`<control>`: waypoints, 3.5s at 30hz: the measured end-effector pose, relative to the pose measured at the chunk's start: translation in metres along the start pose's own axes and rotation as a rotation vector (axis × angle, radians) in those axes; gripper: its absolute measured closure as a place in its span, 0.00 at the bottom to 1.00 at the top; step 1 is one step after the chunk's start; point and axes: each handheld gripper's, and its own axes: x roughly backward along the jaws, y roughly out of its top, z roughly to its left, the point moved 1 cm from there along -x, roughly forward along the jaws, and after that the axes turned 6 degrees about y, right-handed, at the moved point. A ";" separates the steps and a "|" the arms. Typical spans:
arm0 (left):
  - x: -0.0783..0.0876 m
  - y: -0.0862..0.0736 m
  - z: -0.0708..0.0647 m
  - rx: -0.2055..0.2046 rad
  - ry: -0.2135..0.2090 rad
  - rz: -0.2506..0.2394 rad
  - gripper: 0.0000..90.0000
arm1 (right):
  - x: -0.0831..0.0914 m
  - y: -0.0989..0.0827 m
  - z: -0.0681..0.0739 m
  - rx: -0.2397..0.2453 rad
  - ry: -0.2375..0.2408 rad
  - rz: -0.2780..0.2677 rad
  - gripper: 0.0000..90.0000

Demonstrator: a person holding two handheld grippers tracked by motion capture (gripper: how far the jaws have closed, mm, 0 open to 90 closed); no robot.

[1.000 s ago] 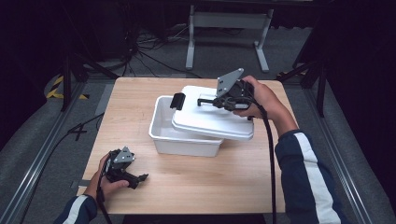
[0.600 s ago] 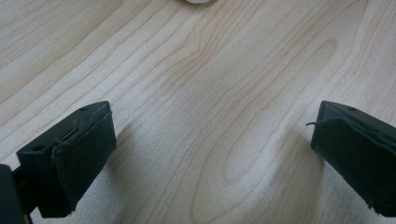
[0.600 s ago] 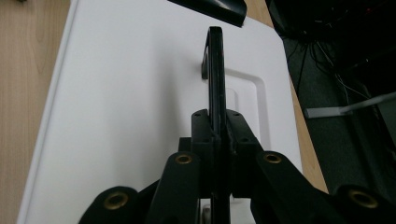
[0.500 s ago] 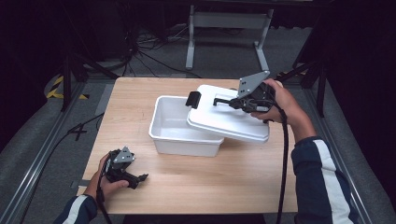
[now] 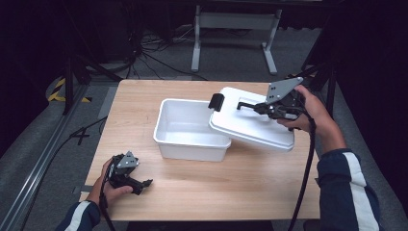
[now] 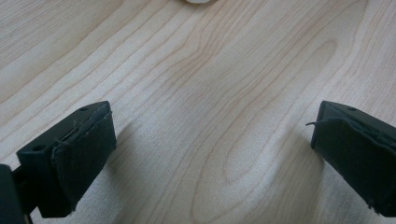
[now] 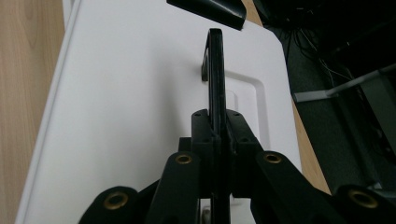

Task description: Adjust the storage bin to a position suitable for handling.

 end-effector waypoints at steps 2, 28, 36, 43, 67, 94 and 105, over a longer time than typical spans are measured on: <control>0.000 0.000 0.000 -0.001 -0.002 0.003 0.00 | 0.004 -0.007 0.000 -0.013 -0.008 -0.001 0.93; 0.000 0.000 0.000 -0.004 -0.003 0.005 0.00 | 0.003 -0.084 -0.009 -0.158 -0.059 0.014 0.94; 0.000 0.000 0.000 -0.004 -0.003 0.005 0.00 | -0.013 -0.098 -0.012 -0.193 -0.049 0.025 0.94; 0.000 0.000 0.000 -0.004 -0.002 0.005 0.00 | -0.037 -0.110 -0.014 -0.228 -0.024 0.047 0.94; 0.000 0.000 0.000 -0.003 -0.001 0.005 0.00 | -0.103 -0.149 -0.012 -0.314 0.044 0.107 0.93; 0.000 0.000 0.000 -0.004 -0.003 0.005 0.00 | -0.095 -0.140 -0.006 -0.332 0.010 0.058 0.84; 0.000 0.000 0.001 -0.004 -0.003 0.000 0.00 | -0.089 -0.128 -0.002 -0.354 0.025 0.019 0.69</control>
